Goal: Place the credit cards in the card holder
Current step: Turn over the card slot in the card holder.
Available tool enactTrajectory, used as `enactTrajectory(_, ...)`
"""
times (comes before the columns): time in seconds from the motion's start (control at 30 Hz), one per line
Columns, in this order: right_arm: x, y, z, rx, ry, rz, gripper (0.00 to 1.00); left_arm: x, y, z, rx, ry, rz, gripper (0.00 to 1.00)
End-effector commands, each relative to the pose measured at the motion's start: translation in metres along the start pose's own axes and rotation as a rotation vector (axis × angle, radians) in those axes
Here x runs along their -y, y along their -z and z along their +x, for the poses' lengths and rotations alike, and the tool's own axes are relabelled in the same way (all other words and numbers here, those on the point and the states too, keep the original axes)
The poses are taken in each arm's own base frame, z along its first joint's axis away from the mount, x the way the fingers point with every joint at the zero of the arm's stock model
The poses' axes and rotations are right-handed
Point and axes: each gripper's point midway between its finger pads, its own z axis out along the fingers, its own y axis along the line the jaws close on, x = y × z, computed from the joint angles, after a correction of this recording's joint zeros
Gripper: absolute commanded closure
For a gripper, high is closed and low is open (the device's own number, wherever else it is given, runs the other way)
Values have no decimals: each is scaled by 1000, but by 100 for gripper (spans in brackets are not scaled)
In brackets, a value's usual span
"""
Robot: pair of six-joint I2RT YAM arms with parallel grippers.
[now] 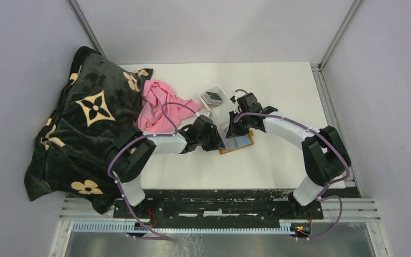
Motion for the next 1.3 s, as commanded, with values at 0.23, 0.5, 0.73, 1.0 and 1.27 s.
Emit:
enactTrajectory(0.23,13,14,-24,47,21,-8,99,-31,27,11,12,-24,-133,64)
enactTrajectory(0.5,9,0,-15,10,8,-96,99,-29,38,5,33,-44,-143,62)
enactTrajectory(0.73,4,-6,-9,-1,-2,-135,99,-17,45,-6,66,-51,-117,58)
enactTrajectory(1.0,4,-18,2,-29,-14,-150,99,-21,62,-14,123,-51,-156,56)
enactTrajectory(1.27,7,-27,8,-38,-26,-158,99,-26,69,-15,143,-43,-171,57)
